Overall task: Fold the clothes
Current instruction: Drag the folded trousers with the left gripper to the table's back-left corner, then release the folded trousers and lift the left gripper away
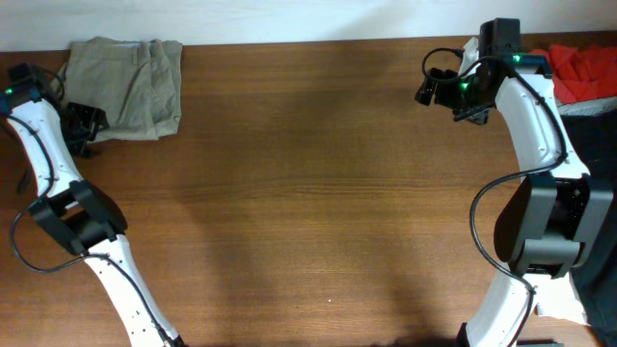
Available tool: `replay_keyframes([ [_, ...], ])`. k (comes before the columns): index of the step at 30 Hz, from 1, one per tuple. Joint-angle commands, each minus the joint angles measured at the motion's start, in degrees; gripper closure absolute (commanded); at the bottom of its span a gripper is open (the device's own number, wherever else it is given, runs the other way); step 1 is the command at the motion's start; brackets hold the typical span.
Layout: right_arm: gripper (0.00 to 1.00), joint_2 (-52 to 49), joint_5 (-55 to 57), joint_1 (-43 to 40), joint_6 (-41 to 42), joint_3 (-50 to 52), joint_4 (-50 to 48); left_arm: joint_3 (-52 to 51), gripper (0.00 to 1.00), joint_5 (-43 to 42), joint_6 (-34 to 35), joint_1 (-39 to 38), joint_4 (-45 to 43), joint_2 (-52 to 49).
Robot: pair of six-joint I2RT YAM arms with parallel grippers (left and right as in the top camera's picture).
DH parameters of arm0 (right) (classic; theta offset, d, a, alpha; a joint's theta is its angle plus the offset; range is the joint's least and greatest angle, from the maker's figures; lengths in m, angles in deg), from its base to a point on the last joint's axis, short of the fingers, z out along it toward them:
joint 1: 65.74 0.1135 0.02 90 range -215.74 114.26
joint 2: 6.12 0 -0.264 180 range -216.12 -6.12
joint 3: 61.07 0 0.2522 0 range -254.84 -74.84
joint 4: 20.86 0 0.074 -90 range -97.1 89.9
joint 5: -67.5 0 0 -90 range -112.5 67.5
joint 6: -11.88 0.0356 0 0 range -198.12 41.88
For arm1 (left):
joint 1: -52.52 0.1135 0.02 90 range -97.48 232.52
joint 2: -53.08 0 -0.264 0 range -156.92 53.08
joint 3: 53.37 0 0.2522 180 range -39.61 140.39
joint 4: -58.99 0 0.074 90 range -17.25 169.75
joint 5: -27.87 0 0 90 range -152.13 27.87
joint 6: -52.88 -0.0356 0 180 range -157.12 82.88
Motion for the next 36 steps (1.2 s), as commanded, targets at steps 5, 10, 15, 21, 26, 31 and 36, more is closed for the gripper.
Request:
replay_keyframes([
  [5, 0.01, -0.3, -0.3, -0.2, -0.6, -0.2, 0.0, 9.6, 0.37, 9.2, -5.6, 1.1, 7.9, -3.5],
  [10, 0.01, -0.3, -0.3, -0.2, -0.7, -0.2, 0.0, 12.8, 0.38, 10.2, -6.0, 1.1, 10.6, 0.9],
  [15, 0.01, -0.3, -0.3, -0.2, -0.6, -0.2, 0.0, 12.8, 0.44, 10.0, -8.7, 0.7, 12.3, 2.7],
  [21, 0.01, -0.3, -0.3, -0.2, -0.6, -0.2, 0.0, 12.5, 0.99, 10.2, -21.9, -1.4, 10.8, 2.6],
  [26, 0.01, -0.3, -0.3, -0.2, -0.6, -0.2, 0.0, 11.1, 0.99, 10.1, -24.1, -1.4, 7.0, 0.9],
  [31, 0.02, -0.3, -0.3, -0.2, -0.6, -0.2, 0.0, 10.0, 0.99, 8.2, -25.0, -1.6, 7.7, -1.0],
  [36, 0.01, -0.3, -0.3, -0.2, -0.6, -0.2, 0.0, 10.0, 0.99, 7.6, -25.4, -1.7, 7.8, -1.4],
])
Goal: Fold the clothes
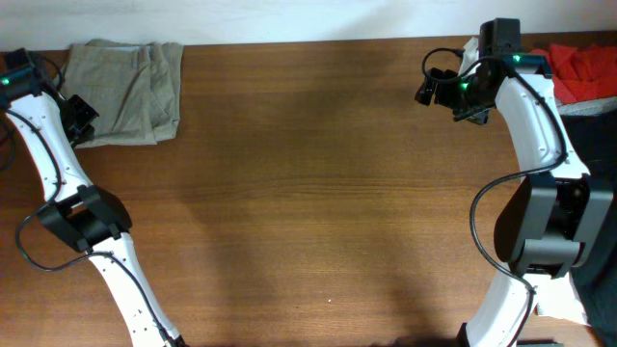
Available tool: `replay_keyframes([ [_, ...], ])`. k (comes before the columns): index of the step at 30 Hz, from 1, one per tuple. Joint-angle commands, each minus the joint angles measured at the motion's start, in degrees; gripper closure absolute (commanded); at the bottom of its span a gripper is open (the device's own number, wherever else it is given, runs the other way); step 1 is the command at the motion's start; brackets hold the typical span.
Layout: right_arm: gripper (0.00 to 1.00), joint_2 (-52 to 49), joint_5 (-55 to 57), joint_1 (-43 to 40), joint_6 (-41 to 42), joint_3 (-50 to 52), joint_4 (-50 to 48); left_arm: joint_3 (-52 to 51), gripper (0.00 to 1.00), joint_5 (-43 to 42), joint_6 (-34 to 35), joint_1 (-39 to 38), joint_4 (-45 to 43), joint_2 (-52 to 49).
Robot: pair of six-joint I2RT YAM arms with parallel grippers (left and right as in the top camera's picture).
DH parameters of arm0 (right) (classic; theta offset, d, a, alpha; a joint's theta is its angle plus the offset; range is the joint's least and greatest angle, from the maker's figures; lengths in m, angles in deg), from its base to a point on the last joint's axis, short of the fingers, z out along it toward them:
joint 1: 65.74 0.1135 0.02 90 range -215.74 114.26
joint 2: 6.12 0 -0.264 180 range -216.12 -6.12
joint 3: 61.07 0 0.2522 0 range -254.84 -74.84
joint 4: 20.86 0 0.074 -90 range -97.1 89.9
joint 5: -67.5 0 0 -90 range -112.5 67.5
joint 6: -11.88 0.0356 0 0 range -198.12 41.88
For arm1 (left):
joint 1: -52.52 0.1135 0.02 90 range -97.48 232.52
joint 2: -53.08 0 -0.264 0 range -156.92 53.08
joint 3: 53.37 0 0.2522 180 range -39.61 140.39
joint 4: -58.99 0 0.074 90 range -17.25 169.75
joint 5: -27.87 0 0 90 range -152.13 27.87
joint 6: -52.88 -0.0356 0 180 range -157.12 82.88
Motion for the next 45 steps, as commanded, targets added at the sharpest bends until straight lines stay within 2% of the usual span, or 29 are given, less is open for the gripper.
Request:
replay_keyframes([
  [1, 0.01, -0.3, -0.3, -0.2, -0.6, -0.2, 0.0, -0.4, 0.99, -0.7, -1.5, 0.0, -0.5, -2.0],
  [11, 0.01, -0.3, -0.3, -0.2, -0.6, -0.2, 0.0, -0.3, 0.99, -0.8, -3.4, 0.0, 4.2, -4.1],
  [19, 0.01, -0.3, -0.3, -0.2, -0.6, -0.2, 0.0, 0.5, 1.00, -2.7, -3.3, -1.1, 4.5, 6.7],
  [21, 0.01, -0.3, -0.3, -0.2, -0.6, -0.2, 0.0, 0.5, 0.99, -5.3, -4.1, -1.9, 5.3, 10.3],
  [25, 0.01, -0.3, -0.3, -0.2, -0.6, -0.2, 0.0, 0.5, 0.81, -8.1, -6.0, -4.1, 5.6, 17.0],
  [26, 0.01, -0.3, -0.3, -0.2, -0.6, -0.2, 0.0, 0.5, 0.69, -8.1, -5.9, -4.7, 5.4, 18.1],
  [28, 0.01, -0.3, -0.3, -0.2, -0.6, -0.2, 0.0, 0.5, 0.03, -8.1, -5.9, -5.7, 5.2, 19.3],
  [30, 0.01, -0.3, -3.5, -0.1, 2.5, -0.2, -0.4, 0.4, 0.01, -8.0, -5.9, -6.8, 5.3, 19.4],
  [32, 0.01, -0.2, -12.0, -0.2, 2.6, -0.2, 4.8, 0.4, 0.01, -8.0, -5.9, -7.4, 5.3, 19.3],
  [34, 0.01, 0.2, -23.2, -0.5, -0.9, -0.2, 6.8, 0.4, 0.01, -8.0, -5.9, -7.5, 5.3, 19.3],
  [36, 0.01, 1.2, -27.8, -0.4, -4.2, -0.2, 9.2, 0.4, 0.01, -8.0, -5.9, -7.5, 5.3, 19.3],
  [41, 0.01, 9.7, -26.2, 3.5, -8.3, -0.2, 16.9, 0.4, 0.01, -8.0, -5.9, -7.5, 5.3, 19.3],
  [45, 0.01, 22.2, -19.4, 12.4, -7.9, -0.2, 19.9, 0.4, 0.01, -8.0, -5.9, -7.5, 5.3, 19.3],
])
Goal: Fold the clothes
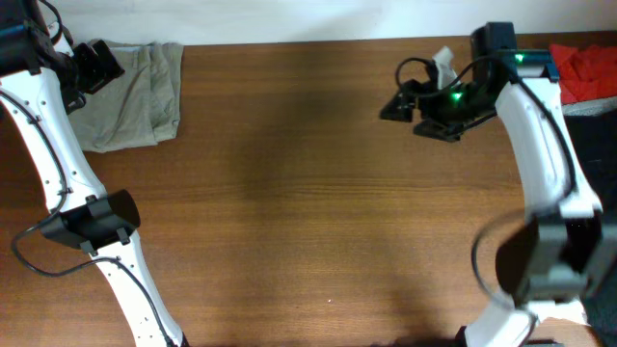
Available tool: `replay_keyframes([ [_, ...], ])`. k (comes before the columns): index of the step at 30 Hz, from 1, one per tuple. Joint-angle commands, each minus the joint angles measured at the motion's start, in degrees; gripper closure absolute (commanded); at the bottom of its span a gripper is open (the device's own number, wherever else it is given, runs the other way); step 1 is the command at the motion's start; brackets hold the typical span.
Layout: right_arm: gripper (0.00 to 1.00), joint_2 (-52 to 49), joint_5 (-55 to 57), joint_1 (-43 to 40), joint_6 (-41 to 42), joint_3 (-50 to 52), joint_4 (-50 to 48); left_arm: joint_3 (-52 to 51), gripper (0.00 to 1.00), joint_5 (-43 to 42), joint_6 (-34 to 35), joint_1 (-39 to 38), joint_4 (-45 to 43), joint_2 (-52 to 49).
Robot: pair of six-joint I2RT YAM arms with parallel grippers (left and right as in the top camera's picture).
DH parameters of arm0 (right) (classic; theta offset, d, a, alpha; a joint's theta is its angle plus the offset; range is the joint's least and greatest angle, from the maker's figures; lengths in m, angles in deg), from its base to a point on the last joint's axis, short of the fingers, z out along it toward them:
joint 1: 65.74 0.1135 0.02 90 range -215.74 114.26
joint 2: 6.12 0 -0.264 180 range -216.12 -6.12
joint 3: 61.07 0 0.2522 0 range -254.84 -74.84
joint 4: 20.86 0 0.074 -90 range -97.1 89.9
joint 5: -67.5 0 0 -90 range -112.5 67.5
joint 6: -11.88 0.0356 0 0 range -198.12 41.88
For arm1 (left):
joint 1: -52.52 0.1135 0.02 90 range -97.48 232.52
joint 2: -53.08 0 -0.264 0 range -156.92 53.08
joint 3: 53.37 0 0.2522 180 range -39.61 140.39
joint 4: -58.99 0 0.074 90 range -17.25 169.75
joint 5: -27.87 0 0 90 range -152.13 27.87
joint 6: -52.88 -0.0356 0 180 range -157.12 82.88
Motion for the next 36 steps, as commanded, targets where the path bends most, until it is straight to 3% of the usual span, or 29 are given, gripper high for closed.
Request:
replay_keyframes([
  [1, 0.01, 14.6, 8.5, 9.7, 1.4, -0.3, 1.3, 0.3, 0.01, -0.6, -0.9, 0.0, -0.1, 0.4],
  [7, 0.01, 30.5, 13.8, 22.6, 2.8, -0.3, 1.5, 0.3, 0.01, -0.6, -0.9, 0.0, -0.1, 0.4],
  [19, 0.01, 41.1, 31.3, 22.6, 0.9, 2.5, 4.4, 0.3, 0.01, -0.6, -0.9, 0.0, -0.1, 0.4],
  [23, 0.01, 53.0, 31.4, 14.7, 0.9, 21.9, -8.1, 0.3, 0.01, -0.6, -0.9, 0.0, -0.1, 0.4],
  [29, 0.01, 78.9, 30.7, 3.0, 0.9, 62.0, -32.5, 0.3, 0.01, -0.6, -0.9, 0.1, -0.1, 0.4],
  [36, 0.01, 99.8, 24.0, -0.2, -8.6, 89.5, -51.3, 0.3, 0.01, -0.6, -0.9, 0.1, -0.1, 0.4],
])
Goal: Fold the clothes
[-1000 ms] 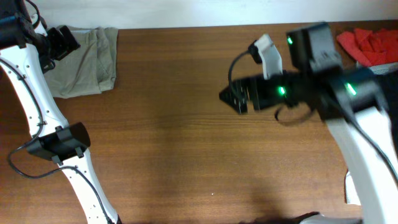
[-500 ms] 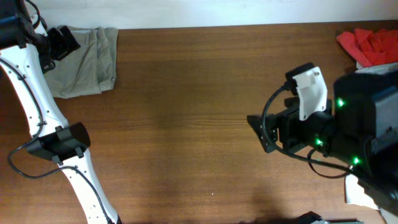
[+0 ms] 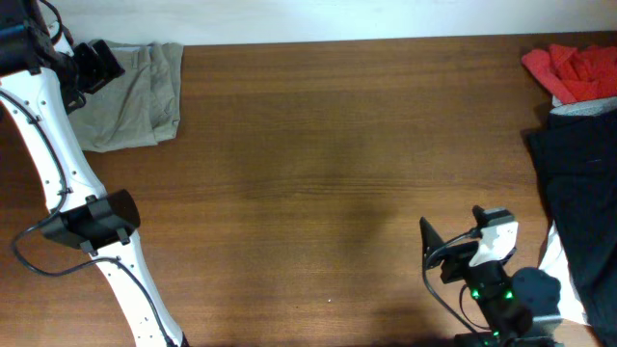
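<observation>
A folded olive-grey garment [image 3: 135, 92] lies at the table's far left corner. My left gripper [image 3: 97, 64] hangs over its upper left edge, looks open, and holds nothing. A red cloth [image 3: 575, 71] is heaped at the far right corner. Below it a dark garment [image 3: 581, 173] is spread along the right edge. My right arm is drawn back low at the front right. Its gripper [image 3: 428, 247] points left over bare wood with nothing in it. I cannot make out whether its jaws are apart.
The brown wooden table [image 3: 308, 173] fills the view. A bit of white fabric [image 3: 551, 270] shows under the dark garment by the right arm's base. The left arm's base [image 3: 87, 222] stands at the left edge.
The right arm was stretched over the far right of the table near the red cloth. It is now pulled back to the front right edge. The left arm and the olive garment are unchanged.
At first the left gripper sat beside the folded olive garment's lower left edge and the right gripper hovered at the far right. The left gripper then stood higher, at the garment's top left. The right gripper was further left, and is now down at the front.
</observation>
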Available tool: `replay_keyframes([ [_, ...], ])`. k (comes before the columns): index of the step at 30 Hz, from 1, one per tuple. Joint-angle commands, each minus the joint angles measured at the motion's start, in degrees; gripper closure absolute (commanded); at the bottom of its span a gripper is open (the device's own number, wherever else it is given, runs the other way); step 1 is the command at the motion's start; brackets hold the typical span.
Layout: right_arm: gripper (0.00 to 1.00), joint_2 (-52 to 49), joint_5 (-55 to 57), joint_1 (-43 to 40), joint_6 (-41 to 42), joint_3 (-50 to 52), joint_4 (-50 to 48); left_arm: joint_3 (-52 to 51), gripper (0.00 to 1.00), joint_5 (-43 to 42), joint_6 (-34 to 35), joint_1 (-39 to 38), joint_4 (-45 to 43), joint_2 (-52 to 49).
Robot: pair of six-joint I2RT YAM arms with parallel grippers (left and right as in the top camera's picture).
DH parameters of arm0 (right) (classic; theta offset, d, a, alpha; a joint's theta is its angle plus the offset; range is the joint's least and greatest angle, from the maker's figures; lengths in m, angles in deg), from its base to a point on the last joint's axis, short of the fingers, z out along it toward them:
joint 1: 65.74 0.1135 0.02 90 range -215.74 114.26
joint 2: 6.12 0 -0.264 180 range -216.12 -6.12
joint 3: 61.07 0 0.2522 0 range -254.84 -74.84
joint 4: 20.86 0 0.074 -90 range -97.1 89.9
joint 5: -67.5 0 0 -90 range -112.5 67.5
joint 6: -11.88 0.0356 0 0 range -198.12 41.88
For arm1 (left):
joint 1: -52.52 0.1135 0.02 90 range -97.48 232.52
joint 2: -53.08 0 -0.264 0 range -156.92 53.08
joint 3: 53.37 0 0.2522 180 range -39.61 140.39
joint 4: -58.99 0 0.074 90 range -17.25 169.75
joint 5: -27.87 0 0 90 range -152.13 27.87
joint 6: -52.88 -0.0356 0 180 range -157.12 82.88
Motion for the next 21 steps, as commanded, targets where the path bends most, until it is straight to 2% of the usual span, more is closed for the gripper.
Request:
replay_keyframes([
  [1, 0.01, 5.8, -3.5, -1.6, -4.2, 7.9, -6.3, 0.3, 0.01, -0.4, -0.9, 0.1, -0.1, 0.4],
  [9, 0.01, 11.6, -3.3, -4.0, -2.8, 19.3, -27.1, 0.3, 0.01, -0.4, -0.9, 0.1, -0.1, 0.4],
  [11, 0.01, 11.6, 1.0, -4.0, 2.9, 21.9, -32.5, 0.3, 0.01, -0.4, -0.9, 0.1, -0.1, 0.4],
  [13, 0.01, 11.6, 4.0, -4.0, 6.0, 21.8, -32.5, 0.3, 0.01, -0.4, -0.9, 0.1, -0.1, 0.4],
  [17, 0.01, 11.6, 6.9, -3.9, 5.9, 21.8, -31.0, 0.3, 0.01, -0.4, -0.9, 0.1, -0.1, 0.4],
  [21, 0.01, 11.6, 6.8, -3.9, 5.9, 21.8, -24.6, 0.3, 0.01, -0.4, -0.9, 0.1, -0.1, 0.4],
])
